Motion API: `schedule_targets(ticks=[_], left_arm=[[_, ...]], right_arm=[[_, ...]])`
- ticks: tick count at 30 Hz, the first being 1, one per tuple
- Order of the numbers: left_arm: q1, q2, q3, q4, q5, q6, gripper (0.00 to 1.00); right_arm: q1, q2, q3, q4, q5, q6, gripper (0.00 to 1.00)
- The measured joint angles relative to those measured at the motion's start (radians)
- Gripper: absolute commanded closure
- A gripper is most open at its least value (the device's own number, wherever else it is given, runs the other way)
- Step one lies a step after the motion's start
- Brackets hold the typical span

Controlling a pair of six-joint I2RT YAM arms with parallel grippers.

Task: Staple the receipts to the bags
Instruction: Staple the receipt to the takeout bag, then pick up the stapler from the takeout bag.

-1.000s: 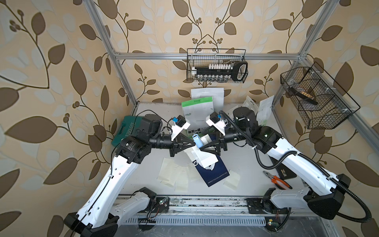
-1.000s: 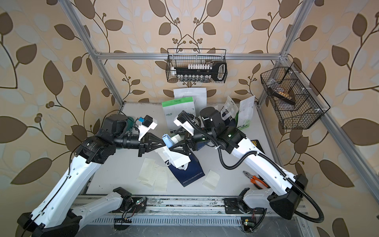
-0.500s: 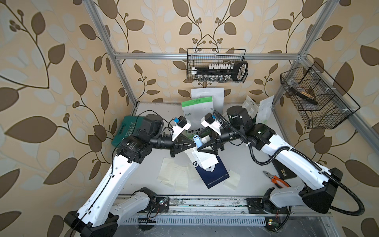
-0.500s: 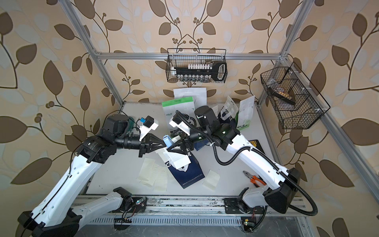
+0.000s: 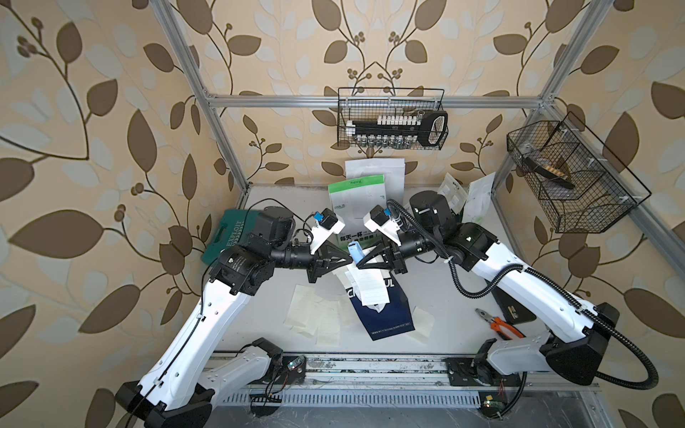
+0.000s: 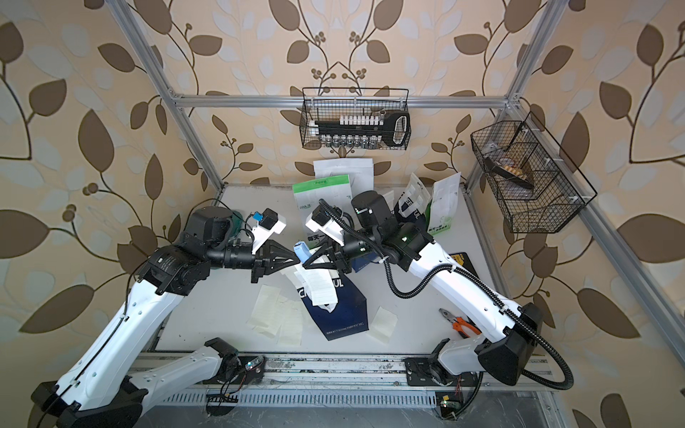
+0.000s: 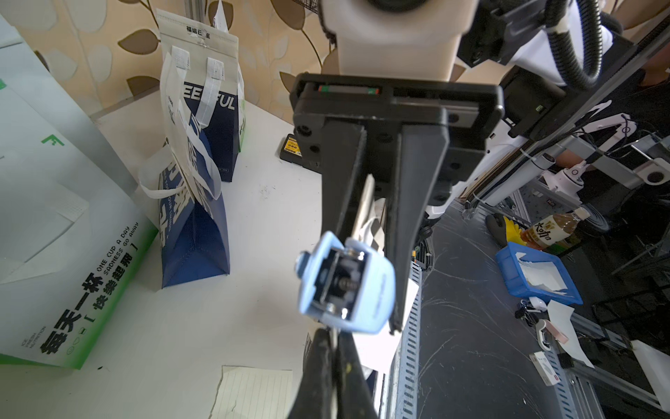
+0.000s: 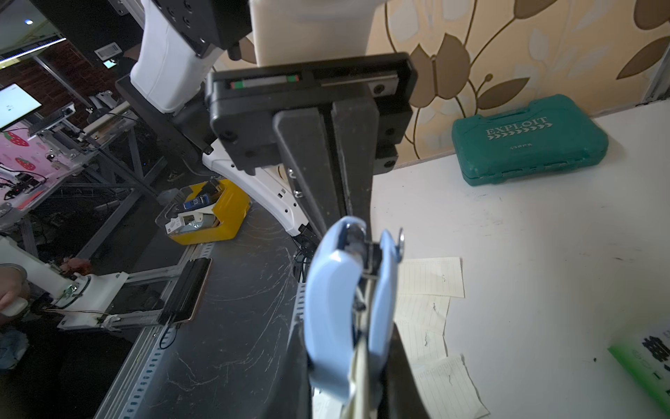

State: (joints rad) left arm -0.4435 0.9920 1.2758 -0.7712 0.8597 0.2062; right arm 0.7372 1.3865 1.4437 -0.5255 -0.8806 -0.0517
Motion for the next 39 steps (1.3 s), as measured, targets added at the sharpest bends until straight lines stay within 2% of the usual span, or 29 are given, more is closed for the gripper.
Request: schedule_targets(ticks=[7,8,9,10,12,16,19,21,22,25,29,34,39], left_arm=[[0.000,-0.011,0.000,0.025,0.003,-0.005,1.00],[0.000,-0.011,0.000,0.027,0.002,-0.006,1.00],[0.000,-0.011,0.000,0.030,0.001,-0.009,1.00],[0.000,-0.011,0.000,0.035,-0.002,-0.013,1.00],[-0.001,-0.011,-0.001,0.040,-0.005,-0.024,1.00],[-0.003,-0.016,-0.001,0.052,-0.019,-0.050,1.00],[-0.003,-0.017,-0.001,0.065,-0.043,-0.073,1.00],[-0.003,-0.017,-0.002,0.070,-0.064,-0.089,1.00],[-0.003,-0.017,-0.002,0.073,-0.078,-0.101,1.00],[-0.003,-0.017,-0.002,0.082,-0.116,-0.135,1.00],[-0.003,-0.016,-0.002,0.095,-0.177,-0.184,1.00],[-0.003,-0.008,-0.002,0.090,-0.223,-0.211,1.00],[-0.003,-0.009,-0.002,0.085,-0.243,-0.221,1.00]], right_arm=[[-0.008,-0.013,-0.021,0.059,-0.013,0.027,1.00],[-0.008,-0.014,-0.021,0.062,-0.014,0.032,0.86],[-0.008,-0.014,-0.021,0.064,-0.010,0.036,0.57],[-0.009,-0.014,-0.021,0.066,-0.005,0.044,0.44],[-0.010,-0.015,-0.021,0.078,0.018,0.055,0.23],[-0.018,-0.039,-0.035,0.108,0.100,0.082,0.08],[-0.019,-0.079,-0.041,0.129,0.175,0.106,0.07],[-0.019,-0.115,-0.042,0.148,0.237,0.123,0.09],[-0.018,-0.135,-0.042,0.162,0.269,0.133,0.17],[0.007,-0.184,-0.040,0.192,0.388,0.150,0.51],[0.121,-0.194,-0.026,0.201,0.568,0.135,0.52],[0.285,-0.114,0.002,0.201,0.820,0.074,0.50],[0.358,-0.031,0.004,0.208,1.038,0.016,0.47]])
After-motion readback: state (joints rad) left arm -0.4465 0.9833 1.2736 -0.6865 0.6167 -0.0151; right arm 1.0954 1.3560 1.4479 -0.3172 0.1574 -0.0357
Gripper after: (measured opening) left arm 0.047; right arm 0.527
